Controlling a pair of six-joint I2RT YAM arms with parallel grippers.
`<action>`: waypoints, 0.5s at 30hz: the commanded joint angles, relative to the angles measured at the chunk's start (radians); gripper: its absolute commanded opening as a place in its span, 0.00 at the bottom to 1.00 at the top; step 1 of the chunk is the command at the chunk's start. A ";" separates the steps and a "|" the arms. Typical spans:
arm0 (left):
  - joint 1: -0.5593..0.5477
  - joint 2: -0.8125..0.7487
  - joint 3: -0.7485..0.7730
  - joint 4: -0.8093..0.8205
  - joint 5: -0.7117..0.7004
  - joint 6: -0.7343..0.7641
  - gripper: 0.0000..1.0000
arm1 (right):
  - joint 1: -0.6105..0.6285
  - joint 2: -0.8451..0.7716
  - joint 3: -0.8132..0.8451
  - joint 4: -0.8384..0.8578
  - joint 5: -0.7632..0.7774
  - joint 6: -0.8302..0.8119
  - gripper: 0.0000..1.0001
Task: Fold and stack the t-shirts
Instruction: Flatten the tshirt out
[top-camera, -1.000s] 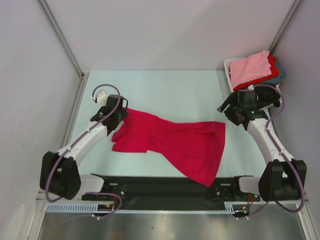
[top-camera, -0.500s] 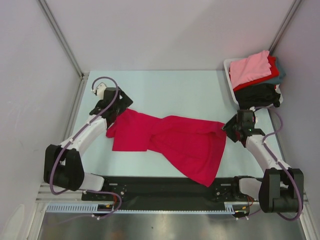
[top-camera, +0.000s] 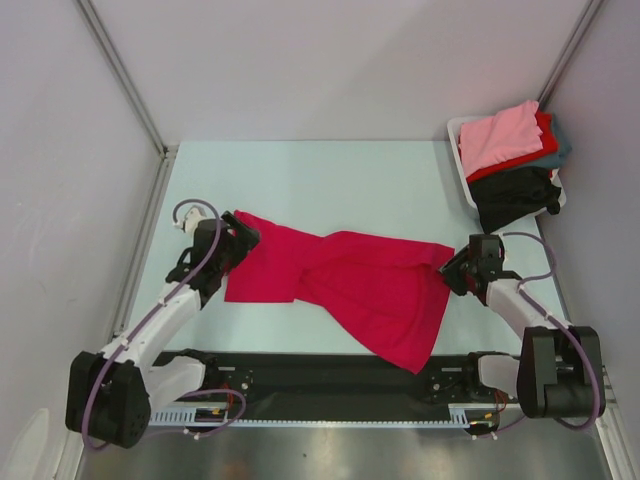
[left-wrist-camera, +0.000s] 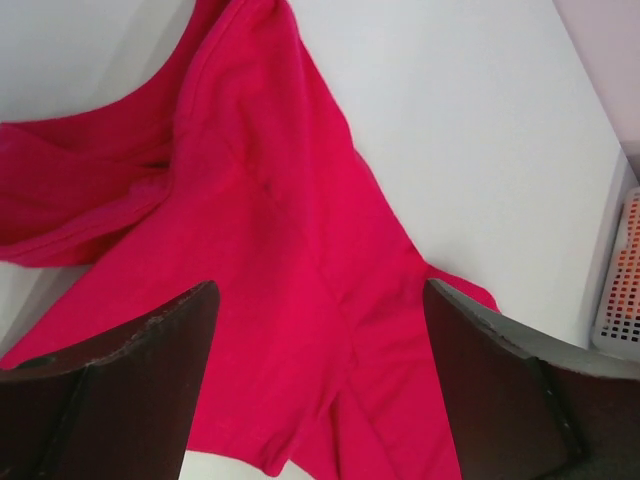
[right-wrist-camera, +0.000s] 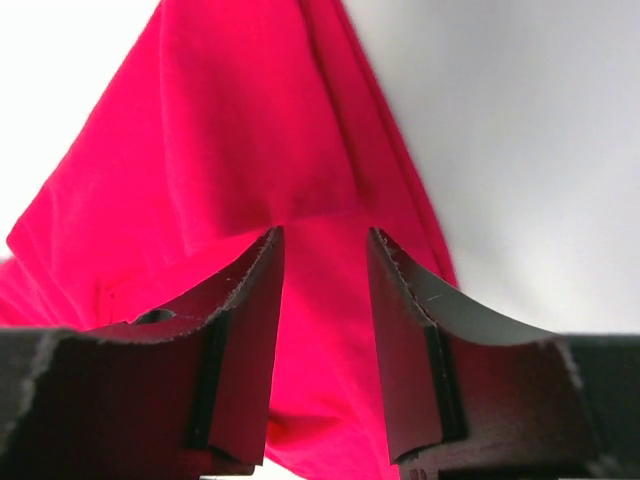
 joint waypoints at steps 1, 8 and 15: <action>0.006 -0.082 -0.061 0.002 -0.007 -0.043 0.88 | -0.002 0.054 0.022 0.095 -0.047 0.033 0.44; 0.009 -0.177 -0.141 -0.056 -0.043 -0.069 0.87 | -0.002 0.141 0.061 0.092 -0.001 0.051 0.49; 0.012 -0.255 -0.175 -0.113 -0.130 -0.072 0.86 | -0.002 0.106 0.056 0.092 0.088 0.073 0.45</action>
